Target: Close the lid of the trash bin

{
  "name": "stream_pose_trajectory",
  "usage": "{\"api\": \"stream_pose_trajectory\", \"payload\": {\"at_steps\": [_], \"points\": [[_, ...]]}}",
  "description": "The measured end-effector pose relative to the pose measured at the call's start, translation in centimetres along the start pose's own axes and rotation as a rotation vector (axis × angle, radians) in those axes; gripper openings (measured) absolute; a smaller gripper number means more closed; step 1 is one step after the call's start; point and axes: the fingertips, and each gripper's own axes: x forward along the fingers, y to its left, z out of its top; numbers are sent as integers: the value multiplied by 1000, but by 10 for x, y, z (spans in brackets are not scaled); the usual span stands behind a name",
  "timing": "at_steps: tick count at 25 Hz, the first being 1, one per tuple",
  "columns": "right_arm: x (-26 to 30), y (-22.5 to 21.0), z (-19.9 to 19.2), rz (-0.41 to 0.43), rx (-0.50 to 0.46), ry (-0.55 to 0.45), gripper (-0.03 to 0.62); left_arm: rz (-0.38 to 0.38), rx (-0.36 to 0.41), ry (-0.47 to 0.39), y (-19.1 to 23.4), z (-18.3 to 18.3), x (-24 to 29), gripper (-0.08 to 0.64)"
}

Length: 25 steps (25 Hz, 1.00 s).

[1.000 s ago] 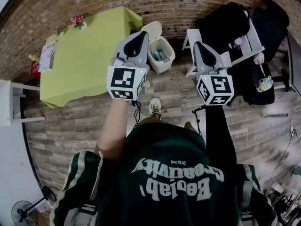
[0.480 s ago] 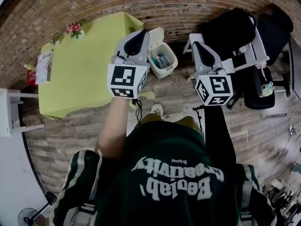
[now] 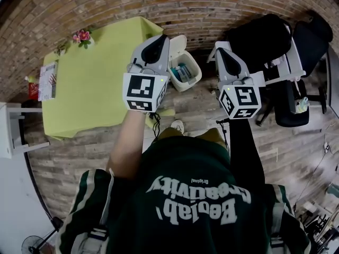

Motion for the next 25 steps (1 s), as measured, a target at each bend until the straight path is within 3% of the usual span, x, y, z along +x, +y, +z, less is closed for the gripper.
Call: {"api": "stream_pose_trajectory", "payload": {"at_steps": [3, 8, 13, 18, 25], "points": [[11, -4, -3, -5, 7, 10, 11, 14, -16, -3, 9, -1, 6, 8], [24, -5, -3, 8, 7, 11, 11, 104, -24, -17, 29, -1, 11, -3], [37, -12, -4, 32, 7, 12, 11, 126, -22, -4, 35, -5, 20, -3], [60, -23, -5, 94, 19, 14, 2, 154, -5, 34, 38, -13, 35, -3], [100, -65, -8, 157, 15, 35, 0, 260, -26, 97, 46, -23, 72, -3]]}}
